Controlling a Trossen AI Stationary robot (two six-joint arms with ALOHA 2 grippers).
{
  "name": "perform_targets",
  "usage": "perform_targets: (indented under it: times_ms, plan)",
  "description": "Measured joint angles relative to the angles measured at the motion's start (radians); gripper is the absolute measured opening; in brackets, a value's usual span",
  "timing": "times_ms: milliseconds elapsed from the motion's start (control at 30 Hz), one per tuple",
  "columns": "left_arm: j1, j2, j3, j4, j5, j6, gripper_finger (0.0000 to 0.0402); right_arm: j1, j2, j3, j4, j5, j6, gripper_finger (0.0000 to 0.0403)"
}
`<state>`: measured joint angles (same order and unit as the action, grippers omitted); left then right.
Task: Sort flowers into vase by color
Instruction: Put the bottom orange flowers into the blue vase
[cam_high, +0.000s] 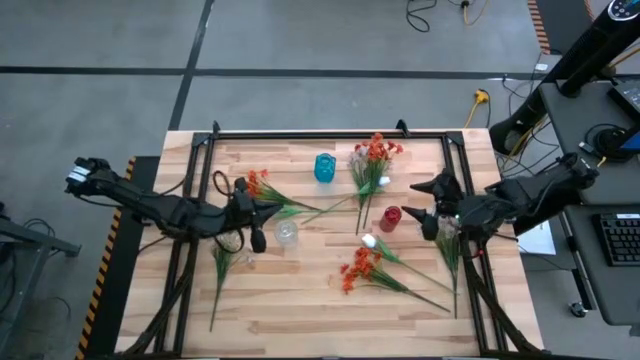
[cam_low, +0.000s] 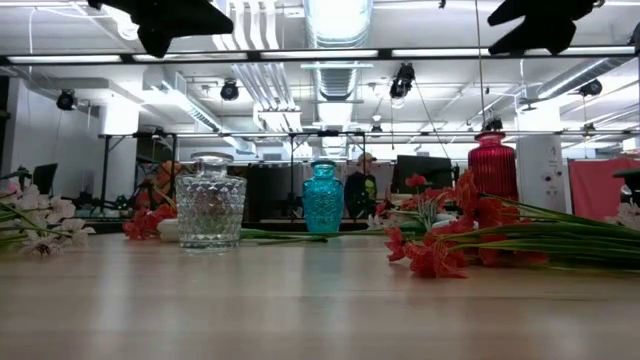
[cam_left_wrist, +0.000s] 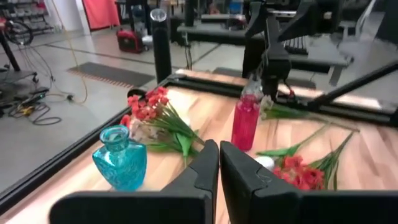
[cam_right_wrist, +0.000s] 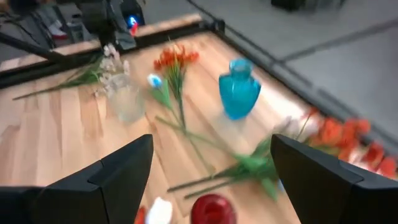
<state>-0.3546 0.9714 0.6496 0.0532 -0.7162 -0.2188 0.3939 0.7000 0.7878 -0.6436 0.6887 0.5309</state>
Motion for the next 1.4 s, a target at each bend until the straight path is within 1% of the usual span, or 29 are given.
perform_targets:
  times_ms: [100,167,267,300,333,400,600,933,1000,1133,1200,1400]
  plan:
    - [0.0,0.03,0.047,-0.063,0.0,0.0,0.0,0.0,0.025,0.019,-0.06,-0.117,0.118,0.0318]
    - [0.0,0.045,0.072,-0.096,0.0,0.0,0.0,0.001,0.046,0.033,-0.105,-0.24,0.177,0.0318]
    - [0.0,0.066,0.096,-0.118,0.0,0.0,0.0,0.023,0.086,0.039,-0.121,-0.452,0.305,0.0314]
    - [0.0,0.07,0.106,-0.125,0.001,0.0,0.0,0.036,0.106,0.038,-0.123,-0.506,0.342,0.0311]
    - [0.0,0.073,0.113,-0.125,0.0,0.005,0.0,0.049,0.13,0.038,-0.124,-0.553,0.373,0.0308]
    - [0.0,0.078,0.124,-0.131,0.0,0.016,0.0,0.079,0.182,0.038,-0.141,-0.61,0.406,0.0302]
    - [0.0,0.088,0.137,-0.136,0.0,0.027,0.0,0.161,0.365,0.038,-0.169,-0.618,0.422,0.029]
    - [0.0,0.091,0.141,-0.139,0.0,0.027,0.0,0.231,0.619,0.04,-0.154,-0.61,0.477,0.029]
    - [0.0,0.091,0.141,-0.135,-0.008,0.037,0.0,0.236,0.656,0.04,-0.136,-0.609,0.484,0.029]
    - [0.0,0.09,0.141,-0.122,-0.061,0.044,0.0,0.249,0.73,0.04,-0.056,-0.6,0.499,0.029]
    - [0.0,0.09,0.141,-0.115,-0.065,0.05,0.0,0.262,0.765,0.053,-0.03,-0.599,0.498,0.029]
    - [0.0,0.093,0.141,-0.115,-0.065,0.069,0.0,0.296,0.871,0.151,-0.058,-0.504,0.492,0.029]
